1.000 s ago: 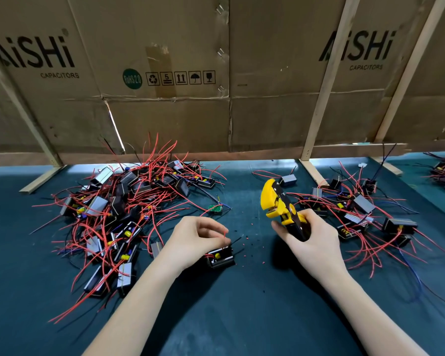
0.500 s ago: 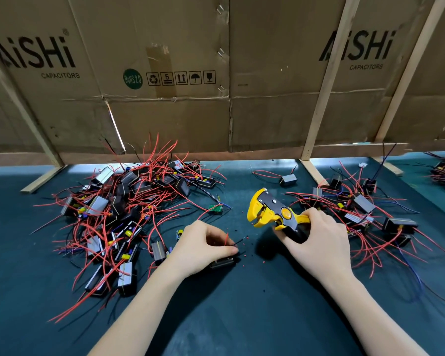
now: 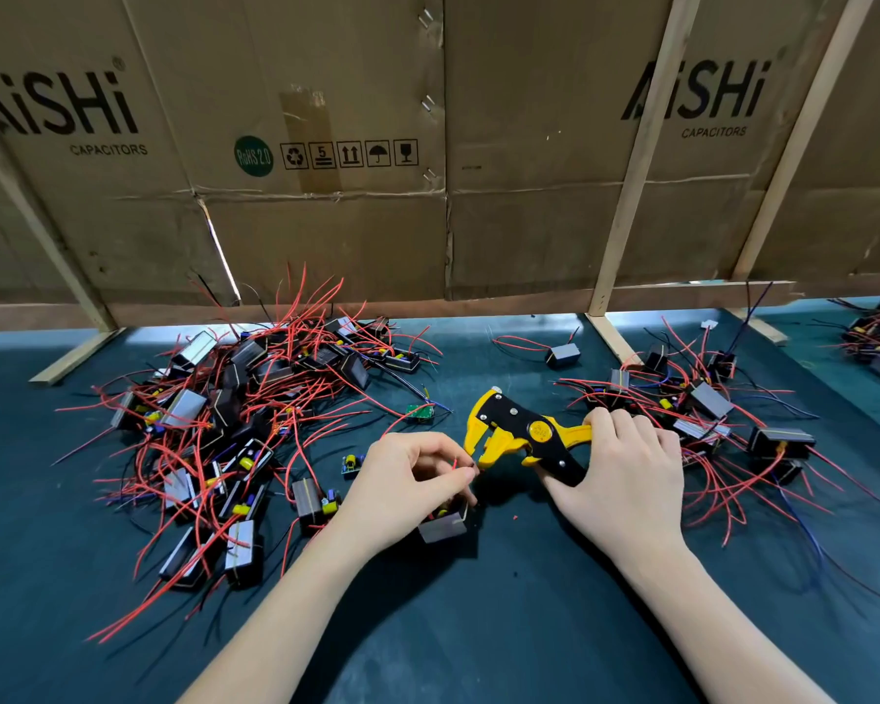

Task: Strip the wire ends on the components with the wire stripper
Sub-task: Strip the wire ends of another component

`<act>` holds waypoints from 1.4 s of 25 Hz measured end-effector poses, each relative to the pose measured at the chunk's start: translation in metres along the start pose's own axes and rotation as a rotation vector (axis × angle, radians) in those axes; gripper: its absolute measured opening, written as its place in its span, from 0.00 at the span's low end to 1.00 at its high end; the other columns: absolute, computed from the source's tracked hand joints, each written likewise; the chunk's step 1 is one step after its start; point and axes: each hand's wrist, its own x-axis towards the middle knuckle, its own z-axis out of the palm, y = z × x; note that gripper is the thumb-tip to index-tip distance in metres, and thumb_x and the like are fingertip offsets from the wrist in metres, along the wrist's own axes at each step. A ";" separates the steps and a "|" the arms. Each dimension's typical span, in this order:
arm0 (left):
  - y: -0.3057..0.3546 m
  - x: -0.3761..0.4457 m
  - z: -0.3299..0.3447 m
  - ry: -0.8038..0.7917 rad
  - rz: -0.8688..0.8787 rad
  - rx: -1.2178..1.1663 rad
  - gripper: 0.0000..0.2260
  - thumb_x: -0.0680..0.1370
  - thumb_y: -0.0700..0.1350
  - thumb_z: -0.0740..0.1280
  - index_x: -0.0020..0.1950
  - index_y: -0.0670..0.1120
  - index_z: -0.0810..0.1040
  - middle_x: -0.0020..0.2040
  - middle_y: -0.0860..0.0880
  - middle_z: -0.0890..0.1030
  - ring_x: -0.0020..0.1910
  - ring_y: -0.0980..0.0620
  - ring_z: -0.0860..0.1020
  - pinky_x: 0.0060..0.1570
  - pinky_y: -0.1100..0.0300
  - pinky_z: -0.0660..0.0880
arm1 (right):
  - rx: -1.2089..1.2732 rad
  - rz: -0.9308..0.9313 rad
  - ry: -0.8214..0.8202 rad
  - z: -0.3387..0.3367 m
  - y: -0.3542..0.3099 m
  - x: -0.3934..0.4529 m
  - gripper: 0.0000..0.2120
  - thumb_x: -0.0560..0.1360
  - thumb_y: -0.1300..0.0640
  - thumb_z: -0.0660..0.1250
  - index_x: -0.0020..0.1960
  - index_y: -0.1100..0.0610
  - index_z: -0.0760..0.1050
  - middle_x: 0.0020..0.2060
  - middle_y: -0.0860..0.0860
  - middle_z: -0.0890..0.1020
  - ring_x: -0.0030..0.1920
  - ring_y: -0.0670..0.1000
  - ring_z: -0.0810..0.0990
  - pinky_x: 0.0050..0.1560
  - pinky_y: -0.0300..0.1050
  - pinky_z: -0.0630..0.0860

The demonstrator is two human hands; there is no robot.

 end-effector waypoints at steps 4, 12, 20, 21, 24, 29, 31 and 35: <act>0.000 -0.001 0.001 -0.043 -0.034 -0.067 0.05 0.77 0.42 0.71 0.41 0.46 0.80 0.38 0.50 0.86 0.34 0.58 0.80 0.40 0.68 0.74 | 0.000 -0.020 0.036 0.000 -0.001 -0.001 0.28 0.62 0.36 0.69 0.44 0.61 0.73 0.36 0.53 0.75 0.39 0.59 0.74 0.47 0.53 0.67; 0.000 0.000 -0.002 -0.076 -0.109 -0.163 0.06 0.77 0.44 0.71 0.42 0.43 0.79 0.40 0.47 0.87 0.39 0.53 0.81 0.46 0.61 0.75 | 0.003 -0.041 0.089 0.002 0.000 0.002 0.29 0.65 0.32 0.66 0.42 0.59 0.72 0.34 0.52 0.73 0.37 0.59 0.73 0.44 0.53 0.66; 0.002 0.000 -0.003 -0.081 -0.148 -0.237 0.06 0.77 0.42 0.71 0.40 0.43 0.80 0.40 0.45 0.86 0.35 0.57 0.80 0.35 0.71 0.72 | -0.021 -0.064 0.111 -0.001 -0.002 0.001 0.27 0.64 0.34 0.71 0.37 0.57 0.68 0.30 0.51 0.71 0.33 0.58 0.72 0.41 0.51 0.63; 0.001 0.001 -0.003 -0.085 -0.149 -0.241 0.06 0.77 0.42 0.71 0.40 0.43 0.80 0.40 0.45 0.87 0.35 0.57 0.80 0.35 0.71 0.72 | -0.021 -0.063 0.104 -0.001 -0.002 0.001 0.27 0.64 0.34 0.70 0.37 0.57 0.68 0.30 0.51 0.71 0.33 0.58 0.72 0.41 0.51 0.62; 0.001 0.001 -0.005 -0.112 -0.154 -0.240 0.05 0.77 0.43 0.71 0.42 0.44 0.82 0.42 0.46 0.87 0.39 0.55 0.80 0.36 0.70 0.71 | -0.017 -0.048 0.075 -0.002 -0.002 0.001 0.26 0.64 0.34 0.69 0.36 0.58 0.69 0.29 0.52 0.73 0.32 0.58 0.73 0.40 0.51 0.63; -0.002 0.000 -0.007 -0.121 -0.179 -0.262 0.05 0.75 0.41 0.73 0.43 0.50 0.86 0.44 0.47 0.87 0.39 0.58 0.79 0.35 0.69 0.71 | -0.031 -0.023 0.030 -0.003 0.002 0.002 0.26 0.61 0.37 0.76 0.35 0.58 0.70 0.29 0.52 0.74 0.32 0.58 0.74 0.40 0.51 0.64; -0.003 0.000 -0.006 -0.061 -0.214 -0.265 0.01 0.74 0.43 0.74 0.43 0.47 0.86 0.42 0.48 0.86 0.36 0.59 0.78 0.33 0.69 0.70 | -0.039 -0.033 0.025 -0.003 0.001 0.001 0.26 0.59 0.38 0.77 0.36 0.58 0.70 0.29 0.52 0.74 0.32 0.58 0.74 0.41 0.51 0.65; -0.002 0.000 -0.005 -0.045 -0.225 -0.234 0.03 0.74 0.42 0.74 0.40 0.46 0.86 0.38 0.47 0.85 0.34 0.57 0.77 0.32 0.69 0.69 | -0.056 -0.059 0.038 -0.002 0.000 0.001 0.27 0.60 0.38 0.76 0.37 0.59 0.70 0.31 0.52 0.73 0.34 0.58 0.73 0.41 0.52 0.64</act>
